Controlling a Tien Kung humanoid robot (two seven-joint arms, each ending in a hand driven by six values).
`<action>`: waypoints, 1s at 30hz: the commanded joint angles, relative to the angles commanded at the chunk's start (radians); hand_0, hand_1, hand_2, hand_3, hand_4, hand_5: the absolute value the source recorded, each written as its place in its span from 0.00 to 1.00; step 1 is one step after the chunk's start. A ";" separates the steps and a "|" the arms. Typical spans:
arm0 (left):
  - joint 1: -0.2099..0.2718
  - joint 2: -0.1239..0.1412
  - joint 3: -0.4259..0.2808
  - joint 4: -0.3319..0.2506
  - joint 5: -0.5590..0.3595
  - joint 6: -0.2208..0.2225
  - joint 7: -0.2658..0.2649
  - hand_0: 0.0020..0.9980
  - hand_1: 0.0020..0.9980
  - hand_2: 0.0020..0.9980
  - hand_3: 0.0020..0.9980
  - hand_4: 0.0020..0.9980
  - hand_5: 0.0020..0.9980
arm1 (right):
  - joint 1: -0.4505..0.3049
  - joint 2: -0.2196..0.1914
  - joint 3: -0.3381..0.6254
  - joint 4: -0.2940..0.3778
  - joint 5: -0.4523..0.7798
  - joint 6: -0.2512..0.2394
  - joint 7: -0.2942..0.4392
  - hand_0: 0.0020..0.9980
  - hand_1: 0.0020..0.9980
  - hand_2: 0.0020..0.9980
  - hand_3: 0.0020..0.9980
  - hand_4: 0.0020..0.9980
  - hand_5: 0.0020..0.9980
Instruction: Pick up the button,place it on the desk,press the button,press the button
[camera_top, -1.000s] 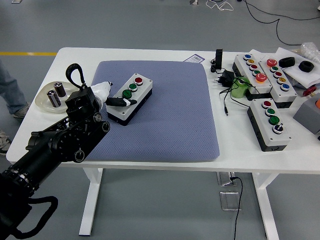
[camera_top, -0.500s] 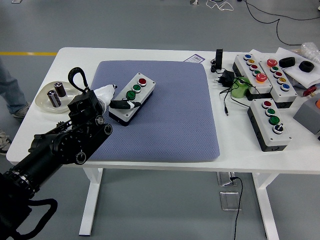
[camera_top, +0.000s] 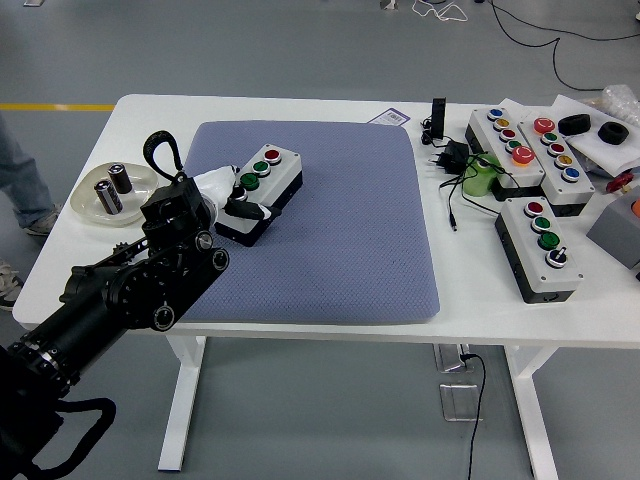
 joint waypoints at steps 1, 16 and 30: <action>-0.001 0.000 0.000 -0.003 0.001 -0.001 0.000 0.93 1.00 1.00 1.00 1.00 0.57 | -0.001 0.000 -0.001 0.000 0.001 0.000 0.000 0.63 0.54 0.57 0.63 0.23 0.24; -0.011 0.000 0.033 0.056 0.007 0.016 0.020 0.93 1.00 1.00 1.00 1.00 0.58 | 0.003 0.000 0.002 0.001 -0.003 0.001 0.001 0.63 0.54 0.57 0.63 0.23 0.24; -0.029 0.000 0.119 0.115 -0.016 0.056 0.015 0.71 0.87 0.94 1.00 0.93 0.29 | 0.004 -0.001 -0.001 0.002 -0.005 0.002 0.000 0.63 0.54 0.57 0.63 0.23 0.24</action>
